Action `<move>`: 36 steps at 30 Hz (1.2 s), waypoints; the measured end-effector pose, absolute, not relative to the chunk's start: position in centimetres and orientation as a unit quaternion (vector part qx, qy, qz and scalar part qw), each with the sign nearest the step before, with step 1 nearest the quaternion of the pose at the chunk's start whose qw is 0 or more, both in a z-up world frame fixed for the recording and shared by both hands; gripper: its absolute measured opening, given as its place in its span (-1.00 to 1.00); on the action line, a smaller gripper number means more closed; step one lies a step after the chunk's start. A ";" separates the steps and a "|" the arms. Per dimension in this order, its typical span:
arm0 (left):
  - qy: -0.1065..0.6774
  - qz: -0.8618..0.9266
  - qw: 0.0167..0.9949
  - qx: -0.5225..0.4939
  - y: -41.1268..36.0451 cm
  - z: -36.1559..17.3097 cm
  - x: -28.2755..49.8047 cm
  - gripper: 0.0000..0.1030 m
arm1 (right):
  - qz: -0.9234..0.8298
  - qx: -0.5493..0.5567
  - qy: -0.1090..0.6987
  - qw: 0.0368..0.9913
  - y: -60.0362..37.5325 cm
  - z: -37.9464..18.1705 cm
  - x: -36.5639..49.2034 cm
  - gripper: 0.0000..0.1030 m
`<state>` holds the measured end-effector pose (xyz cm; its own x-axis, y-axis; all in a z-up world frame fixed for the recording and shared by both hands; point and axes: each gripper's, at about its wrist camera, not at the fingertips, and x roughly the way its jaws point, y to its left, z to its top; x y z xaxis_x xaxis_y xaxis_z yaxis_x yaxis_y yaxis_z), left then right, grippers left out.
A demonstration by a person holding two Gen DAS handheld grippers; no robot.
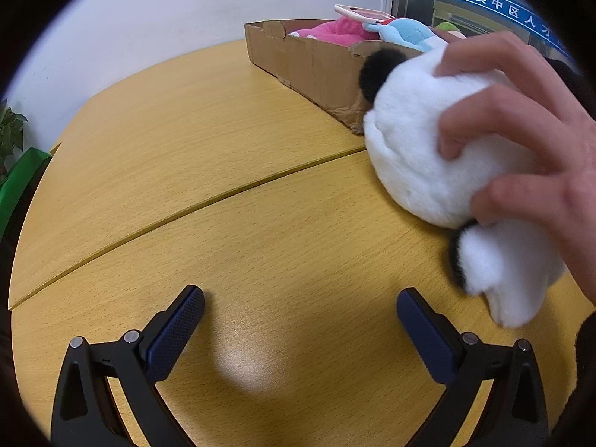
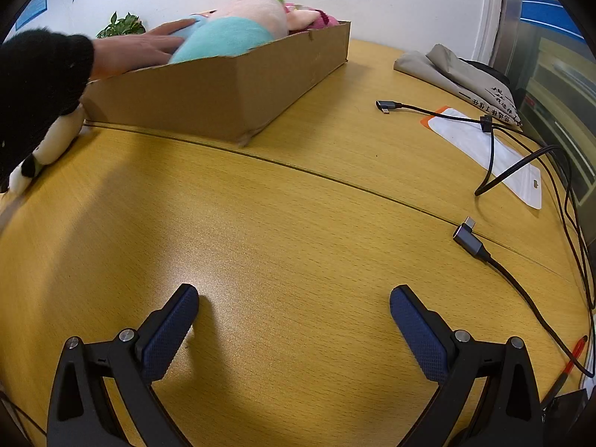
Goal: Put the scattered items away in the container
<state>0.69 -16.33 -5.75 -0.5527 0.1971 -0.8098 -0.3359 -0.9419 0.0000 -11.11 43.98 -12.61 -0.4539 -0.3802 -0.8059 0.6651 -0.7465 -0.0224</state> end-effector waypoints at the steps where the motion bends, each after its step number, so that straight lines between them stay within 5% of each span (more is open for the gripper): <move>1: 0.078 0.878 0.152 -0.448 -16.3 -5.8 0.7 1.00 | -0.835 0.419 0.170 0.313 44.0 -12.6 -11.1 1.00; 36: 0.076 0.879 0.147 -0.448 -16.5 -5.8 1.0 1.00 | -0.835 0.419 0.170 0.312 44.0 -12.6 -11.1 1.00</move>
<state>1.04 -16.50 -5.84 -0.5563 0.1902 -0.8089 -0.3260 -0.9454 0.0019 -11.11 44.04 -12.57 -0.4529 -0.3789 -0.8070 0.6647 -0.7468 -0.0224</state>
